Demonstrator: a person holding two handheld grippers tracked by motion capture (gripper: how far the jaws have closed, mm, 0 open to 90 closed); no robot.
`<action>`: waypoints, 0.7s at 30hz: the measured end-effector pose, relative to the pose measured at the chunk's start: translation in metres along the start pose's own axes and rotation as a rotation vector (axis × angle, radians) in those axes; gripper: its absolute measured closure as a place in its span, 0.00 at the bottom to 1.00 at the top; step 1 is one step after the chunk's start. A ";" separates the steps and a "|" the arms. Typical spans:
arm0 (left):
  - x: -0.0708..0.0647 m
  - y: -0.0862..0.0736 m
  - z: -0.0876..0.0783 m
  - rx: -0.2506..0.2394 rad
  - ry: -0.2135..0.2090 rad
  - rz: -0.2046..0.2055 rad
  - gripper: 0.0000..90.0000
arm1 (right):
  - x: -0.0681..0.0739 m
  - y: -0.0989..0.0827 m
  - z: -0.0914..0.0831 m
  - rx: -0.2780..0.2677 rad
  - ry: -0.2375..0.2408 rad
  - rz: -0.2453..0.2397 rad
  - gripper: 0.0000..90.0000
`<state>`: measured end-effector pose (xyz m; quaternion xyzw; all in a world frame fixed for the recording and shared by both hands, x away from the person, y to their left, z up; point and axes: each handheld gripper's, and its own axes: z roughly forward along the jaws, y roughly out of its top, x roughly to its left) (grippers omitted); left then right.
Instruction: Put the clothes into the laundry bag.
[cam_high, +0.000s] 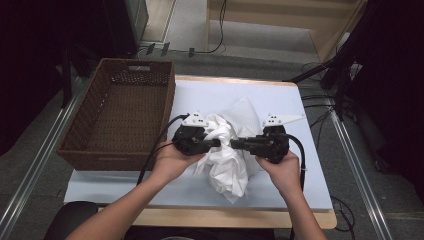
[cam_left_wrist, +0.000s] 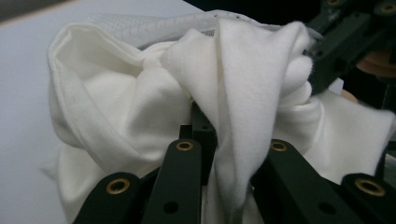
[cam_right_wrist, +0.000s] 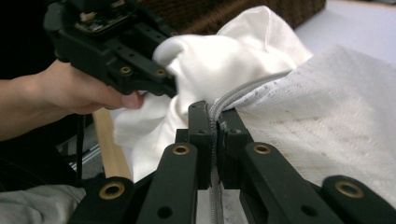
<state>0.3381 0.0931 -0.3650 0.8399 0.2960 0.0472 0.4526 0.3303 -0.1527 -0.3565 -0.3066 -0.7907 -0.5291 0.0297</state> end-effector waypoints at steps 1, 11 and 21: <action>0.001 -0.001 0.010 0.003 -0.011 -0.003 0.93 | -0.004 -0.006 -0.001 0.003 -0.007 0.016 0.98; -0.010 0.005 0.065 0.097 -0.040 0.030 0.93 | -0.019 -0.019 -0.028 -0.089 0.085 0.112 0.99; 0.010 0.007 0.072 -0.044 0.126 -0.125 0.93 | 0.005 -0.002 -0.029 -0.129 0.205 0.032 1.00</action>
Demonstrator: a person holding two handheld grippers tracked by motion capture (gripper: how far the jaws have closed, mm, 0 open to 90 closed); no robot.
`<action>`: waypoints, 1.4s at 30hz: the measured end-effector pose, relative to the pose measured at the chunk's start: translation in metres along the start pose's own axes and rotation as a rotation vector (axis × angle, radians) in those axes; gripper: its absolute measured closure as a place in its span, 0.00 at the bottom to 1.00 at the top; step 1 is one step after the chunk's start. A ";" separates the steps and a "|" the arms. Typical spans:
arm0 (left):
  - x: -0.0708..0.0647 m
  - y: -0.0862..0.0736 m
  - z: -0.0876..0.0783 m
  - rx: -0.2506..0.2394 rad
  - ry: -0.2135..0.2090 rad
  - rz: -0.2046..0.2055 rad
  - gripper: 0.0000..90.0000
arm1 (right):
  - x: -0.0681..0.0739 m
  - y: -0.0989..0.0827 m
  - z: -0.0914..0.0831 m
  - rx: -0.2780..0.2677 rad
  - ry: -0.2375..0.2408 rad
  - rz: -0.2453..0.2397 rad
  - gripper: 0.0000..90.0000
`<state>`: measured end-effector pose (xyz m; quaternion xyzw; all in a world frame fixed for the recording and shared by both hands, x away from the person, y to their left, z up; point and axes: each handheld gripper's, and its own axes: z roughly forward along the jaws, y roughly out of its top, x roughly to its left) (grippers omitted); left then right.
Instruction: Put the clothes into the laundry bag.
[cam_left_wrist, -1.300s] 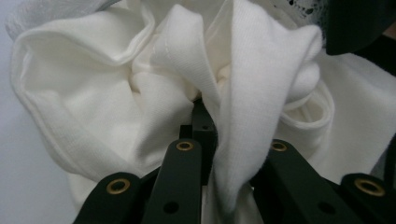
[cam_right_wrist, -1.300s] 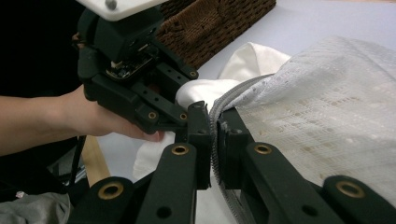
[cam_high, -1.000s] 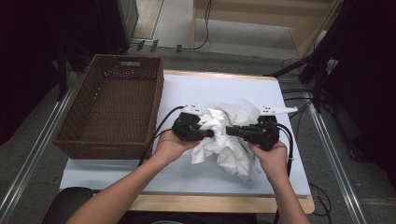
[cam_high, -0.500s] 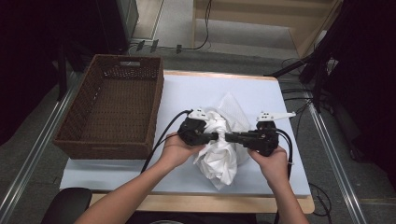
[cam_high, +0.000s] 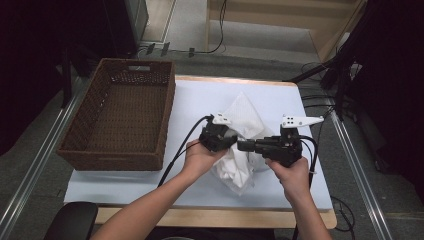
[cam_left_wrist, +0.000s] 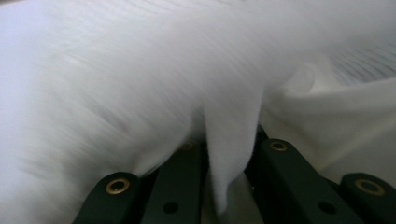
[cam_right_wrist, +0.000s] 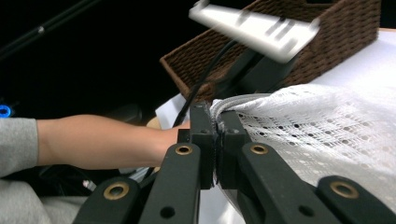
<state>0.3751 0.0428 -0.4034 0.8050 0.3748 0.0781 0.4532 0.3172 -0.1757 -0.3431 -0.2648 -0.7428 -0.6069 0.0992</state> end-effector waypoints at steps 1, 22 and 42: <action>0.008 0.000 0.004 -0.022 -0.008 -0.062 0.93 | 0.002 0.000 0.002 0.015 -0.016 -0.009 1.00; 0.006 -0.009 -0.065 0.104 -0.077 0.047 0.35 | -0.021 -0.016 0.005 0.142 -0.290 0.018 0.99; -0.003 -0.032 0.010 0.029 -0.118 0.030 0.82 | -0.017 -0.005 0.013 0.085 -0.205 0.003 0.99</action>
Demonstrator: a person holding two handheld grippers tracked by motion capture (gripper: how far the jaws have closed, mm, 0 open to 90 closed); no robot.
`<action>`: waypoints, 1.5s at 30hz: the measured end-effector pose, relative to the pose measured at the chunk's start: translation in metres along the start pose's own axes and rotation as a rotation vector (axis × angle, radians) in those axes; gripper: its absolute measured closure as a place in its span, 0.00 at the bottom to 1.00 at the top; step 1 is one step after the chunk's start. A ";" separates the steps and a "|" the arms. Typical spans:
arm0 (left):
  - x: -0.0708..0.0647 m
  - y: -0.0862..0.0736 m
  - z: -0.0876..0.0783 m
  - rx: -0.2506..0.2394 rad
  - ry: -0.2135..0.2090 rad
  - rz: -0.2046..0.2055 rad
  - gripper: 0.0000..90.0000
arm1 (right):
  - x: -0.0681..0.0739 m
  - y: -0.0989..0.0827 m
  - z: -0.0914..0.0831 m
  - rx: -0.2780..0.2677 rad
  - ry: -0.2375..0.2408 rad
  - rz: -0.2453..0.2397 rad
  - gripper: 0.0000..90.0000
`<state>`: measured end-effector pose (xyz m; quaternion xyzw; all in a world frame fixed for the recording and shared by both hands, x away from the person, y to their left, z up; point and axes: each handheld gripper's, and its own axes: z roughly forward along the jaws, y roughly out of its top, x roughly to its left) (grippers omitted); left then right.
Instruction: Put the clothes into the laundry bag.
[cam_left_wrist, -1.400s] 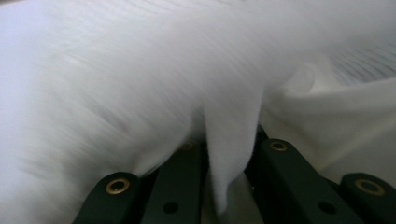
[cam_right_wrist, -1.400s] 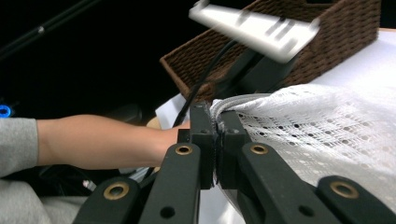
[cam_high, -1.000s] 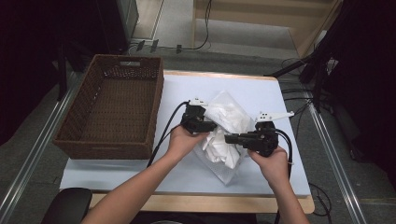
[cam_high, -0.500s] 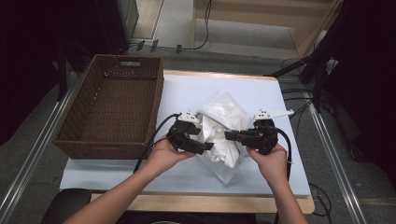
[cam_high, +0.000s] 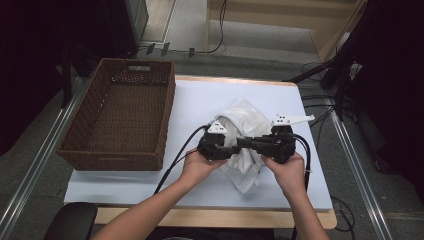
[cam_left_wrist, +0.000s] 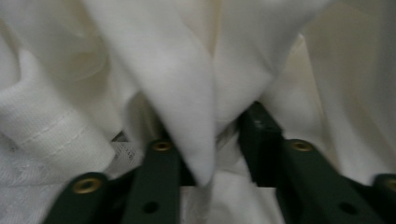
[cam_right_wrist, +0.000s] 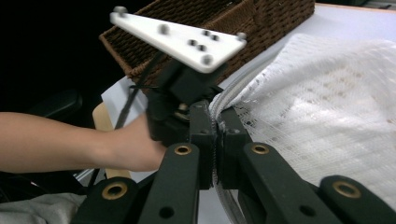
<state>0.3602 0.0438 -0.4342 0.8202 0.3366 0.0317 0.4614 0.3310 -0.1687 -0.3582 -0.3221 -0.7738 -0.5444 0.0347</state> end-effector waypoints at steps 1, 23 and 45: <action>0.000 0.000 0.003 0.004 -0.004 0.000 0.88 | 0.001 0.000 0.000 0.001 0.001 -0.004 0.99; 0.039 0.024 0.017 -0.153 0.106 -0.179 0.92 | -0.003 -0.013 0.003 0.058 -0.003 -0.001 1.00; 0.017 0.008 -0.027 0.003 0.012 -0.013 0.50 | -0.026 -0.018 0.001 0.056 -0.124 0.063 0.99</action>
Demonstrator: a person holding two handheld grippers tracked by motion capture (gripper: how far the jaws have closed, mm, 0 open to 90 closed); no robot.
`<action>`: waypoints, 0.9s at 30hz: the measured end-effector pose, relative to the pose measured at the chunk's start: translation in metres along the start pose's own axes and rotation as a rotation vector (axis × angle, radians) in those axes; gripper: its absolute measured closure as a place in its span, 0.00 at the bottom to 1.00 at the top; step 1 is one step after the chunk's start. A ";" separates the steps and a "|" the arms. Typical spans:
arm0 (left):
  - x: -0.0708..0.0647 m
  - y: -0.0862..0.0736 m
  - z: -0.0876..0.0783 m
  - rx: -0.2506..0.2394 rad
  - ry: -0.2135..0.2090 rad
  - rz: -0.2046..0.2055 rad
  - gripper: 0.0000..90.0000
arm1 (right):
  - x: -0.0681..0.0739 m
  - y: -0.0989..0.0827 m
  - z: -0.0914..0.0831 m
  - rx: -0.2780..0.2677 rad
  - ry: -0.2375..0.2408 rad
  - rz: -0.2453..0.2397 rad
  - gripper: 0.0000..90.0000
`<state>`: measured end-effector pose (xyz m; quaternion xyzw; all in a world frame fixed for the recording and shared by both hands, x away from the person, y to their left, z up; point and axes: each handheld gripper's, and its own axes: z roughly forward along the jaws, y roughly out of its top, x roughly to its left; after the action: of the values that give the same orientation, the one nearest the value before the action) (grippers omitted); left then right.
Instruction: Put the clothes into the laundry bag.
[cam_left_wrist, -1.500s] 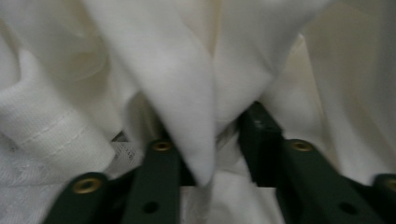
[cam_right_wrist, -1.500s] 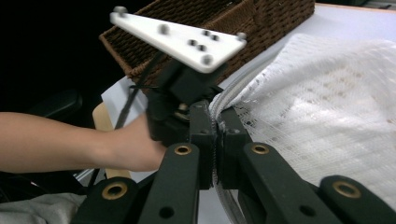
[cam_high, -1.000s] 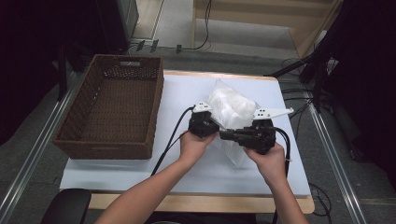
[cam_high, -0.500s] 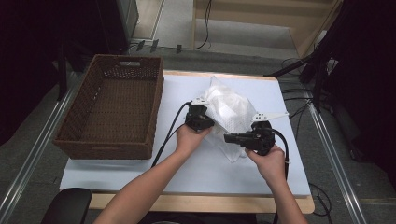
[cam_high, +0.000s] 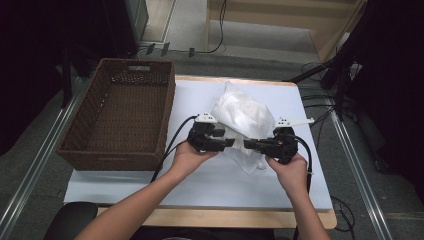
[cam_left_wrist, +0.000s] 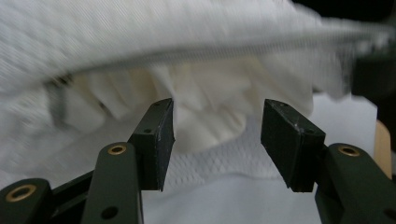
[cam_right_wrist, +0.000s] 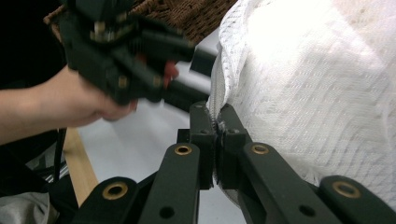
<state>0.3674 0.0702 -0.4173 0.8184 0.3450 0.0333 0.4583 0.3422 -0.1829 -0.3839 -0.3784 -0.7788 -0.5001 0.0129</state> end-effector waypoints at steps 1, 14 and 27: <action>-0.001 -0.003 0.003 0.009 -0.005 0.001 0.49 | 0.000 0.000 0.000 -0.001 0.002 0.003 0.99; -0.002 -0.009 0.066 0.074 0.098 0.014 0.56 | -0.003 0.000 -0.001 -0.011 0.019 0.016 0.99; -0.010 0.032 0.031 -0.127 -0.018 -0.015 0.88 | 0.002 0.002 -0.002 -0.054 0.062 -0.004 0.99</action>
<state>0.3884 0.0308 -0.4080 0.7854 0.3441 0.0445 0.5126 0.3416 -0.1830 -0.3810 -0.3614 -0.7651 -0.5323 0.0257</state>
